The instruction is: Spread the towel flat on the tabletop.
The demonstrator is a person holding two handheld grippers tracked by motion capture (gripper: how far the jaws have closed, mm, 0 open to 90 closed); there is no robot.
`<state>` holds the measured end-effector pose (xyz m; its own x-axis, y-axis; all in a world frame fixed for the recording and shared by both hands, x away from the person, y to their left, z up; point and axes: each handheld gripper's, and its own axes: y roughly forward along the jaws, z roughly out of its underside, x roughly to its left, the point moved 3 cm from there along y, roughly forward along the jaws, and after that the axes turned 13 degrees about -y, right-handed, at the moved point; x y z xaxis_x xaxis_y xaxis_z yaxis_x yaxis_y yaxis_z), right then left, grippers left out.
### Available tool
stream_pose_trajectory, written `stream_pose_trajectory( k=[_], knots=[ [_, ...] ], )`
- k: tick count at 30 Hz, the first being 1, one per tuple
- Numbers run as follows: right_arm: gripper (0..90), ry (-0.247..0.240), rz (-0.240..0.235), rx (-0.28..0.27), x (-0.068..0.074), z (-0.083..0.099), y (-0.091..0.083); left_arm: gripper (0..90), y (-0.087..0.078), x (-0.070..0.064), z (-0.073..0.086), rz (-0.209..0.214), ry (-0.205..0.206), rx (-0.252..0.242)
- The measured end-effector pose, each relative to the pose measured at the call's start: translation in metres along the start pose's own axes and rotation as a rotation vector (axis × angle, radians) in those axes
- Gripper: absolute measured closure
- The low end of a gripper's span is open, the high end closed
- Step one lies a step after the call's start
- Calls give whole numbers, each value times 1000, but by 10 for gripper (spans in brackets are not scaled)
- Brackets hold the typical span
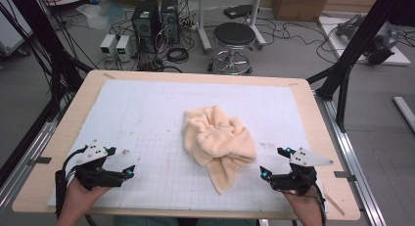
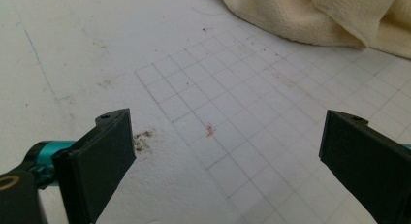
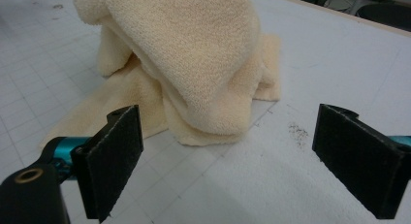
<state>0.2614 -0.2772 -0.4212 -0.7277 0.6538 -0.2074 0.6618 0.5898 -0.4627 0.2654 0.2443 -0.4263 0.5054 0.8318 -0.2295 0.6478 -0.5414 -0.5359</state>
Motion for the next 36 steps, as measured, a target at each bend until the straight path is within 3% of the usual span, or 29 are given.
stream_pose_trajectory(
  k=[26, 34, 36],
  knots=[
    [102, -25, -24, 2, 3, -3, 6, 60, -7, 2, 1, -7, 1, -16],
    [101, -41, -32, -10, -2, -10, 7, 77, 2, -18, -11, 43, 40, -28],
    [102, -41, -35, -7, -5, -14, 8, 78, 9, -29, -20, 79, 61, -26]
  ],
)
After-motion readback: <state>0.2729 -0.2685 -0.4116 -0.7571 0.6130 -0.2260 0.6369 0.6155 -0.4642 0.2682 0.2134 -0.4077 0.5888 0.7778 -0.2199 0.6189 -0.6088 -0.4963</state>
